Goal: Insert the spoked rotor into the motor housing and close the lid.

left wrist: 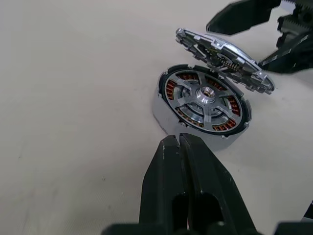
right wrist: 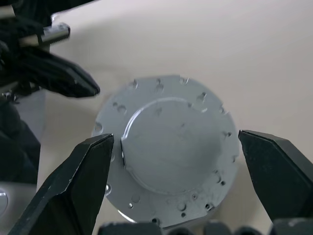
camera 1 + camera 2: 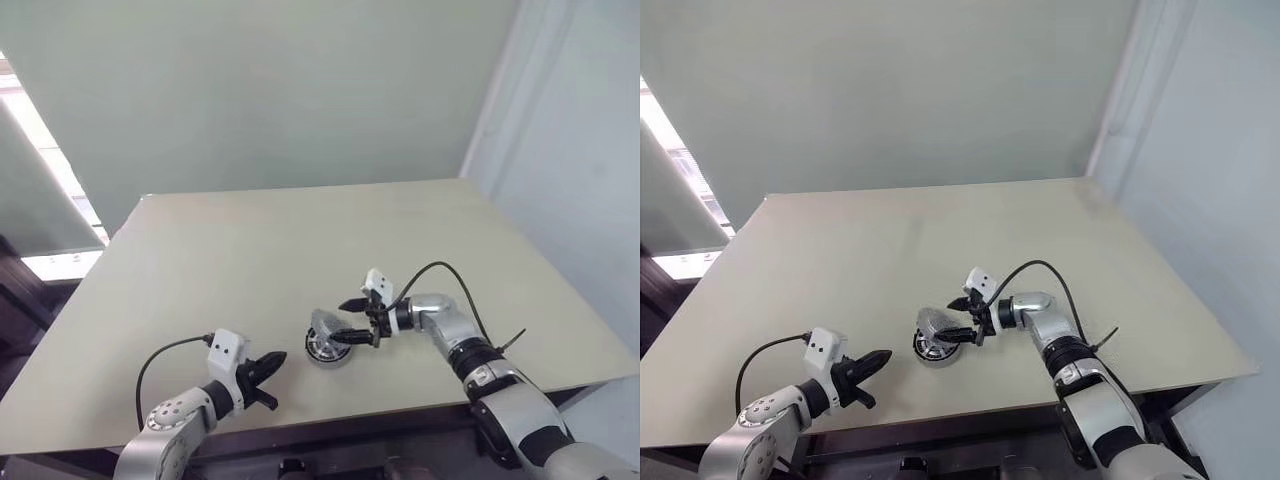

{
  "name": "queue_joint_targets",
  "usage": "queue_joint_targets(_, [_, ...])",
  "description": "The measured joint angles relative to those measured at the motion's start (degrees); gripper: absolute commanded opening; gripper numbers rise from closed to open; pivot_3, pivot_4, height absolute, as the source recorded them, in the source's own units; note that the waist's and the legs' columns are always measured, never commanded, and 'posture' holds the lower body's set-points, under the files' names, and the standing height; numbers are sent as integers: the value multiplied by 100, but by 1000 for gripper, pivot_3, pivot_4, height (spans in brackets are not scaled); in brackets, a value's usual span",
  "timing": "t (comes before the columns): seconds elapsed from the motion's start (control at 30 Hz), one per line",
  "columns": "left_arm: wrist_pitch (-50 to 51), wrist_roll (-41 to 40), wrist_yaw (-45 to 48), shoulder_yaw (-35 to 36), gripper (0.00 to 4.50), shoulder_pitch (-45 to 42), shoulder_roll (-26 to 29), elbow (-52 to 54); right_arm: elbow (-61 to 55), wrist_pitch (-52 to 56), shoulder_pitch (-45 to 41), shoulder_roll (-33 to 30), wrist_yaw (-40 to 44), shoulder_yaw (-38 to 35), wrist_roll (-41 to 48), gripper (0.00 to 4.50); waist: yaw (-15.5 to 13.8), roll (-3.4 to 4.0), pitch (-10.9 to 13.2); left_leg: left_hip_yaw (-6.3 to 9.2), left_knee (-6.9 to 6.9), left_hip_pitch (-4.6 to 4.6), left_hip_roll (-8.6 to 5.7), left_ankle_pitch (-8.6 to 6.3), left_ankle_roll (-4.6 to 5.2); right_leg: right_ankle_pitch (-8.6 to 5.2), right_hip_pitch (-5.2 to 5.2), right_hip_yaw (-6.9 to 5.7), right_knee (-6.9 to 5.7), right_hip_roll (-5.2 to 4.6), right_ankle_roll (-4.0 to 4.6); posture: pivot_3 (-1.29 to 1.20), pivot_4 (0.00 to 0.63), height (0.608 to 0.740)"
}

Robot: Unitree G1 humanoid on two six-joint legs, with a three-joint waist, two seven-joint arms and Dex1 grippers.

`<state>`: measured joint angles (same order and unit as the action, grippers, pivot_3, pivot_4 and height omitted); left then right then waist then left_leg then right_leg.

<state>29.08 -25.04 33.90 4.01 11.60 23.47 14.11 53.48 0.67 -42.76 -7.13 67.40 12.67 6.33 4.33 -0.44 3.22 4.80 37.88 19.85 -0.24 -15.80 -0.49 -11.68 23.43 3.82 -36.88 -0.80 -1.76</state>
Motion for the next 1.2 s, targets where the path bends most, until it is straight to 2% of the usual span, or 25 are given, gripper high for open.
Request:
queue_joint_targets(0.27, [4,-6,-14,29,0,94,26,126,432,-324,-171,207,-80,-2,-234,4460,6,3,0,1,-1,-3,1,0,0,0,-1,0,-2,1,1,0,0,740])
queue_joint_targets(0.37, [14,-12,-22,64,0,111,44,138,520,-384,-173,238,-109,-3,-312,3902,7,3,0,1,-1,-3,1,0,0,-1,-1,0,-2,0,2,0,0,740])
queue_joint_targets(0.43, [26,-15,-30,76,0,128,47,160,581,-423,-173,256,-133,-7,-366,3267,8,4,1,0,-1,-3,1,0,0,-1,-1,1,-2,0,2,0,0,740])
queue_joint_targets(0.8, [45,-23,-48,79,0,129,46,205,534,-458,-201,279,-92,65,-628,3250,37,9,1,1,-1,-8,0,0,0,-1,-5,1,-4,1,2,0,0,740])
queue_joint_targets(1.2, [43,-11,-43,-1,0,13,23,190,-252,215,-211,171,-460,906,-1518,3250,34,17,-1,2,0,-11,-1,0,0,-4,-9,0,-4,0,6,0,0,740])
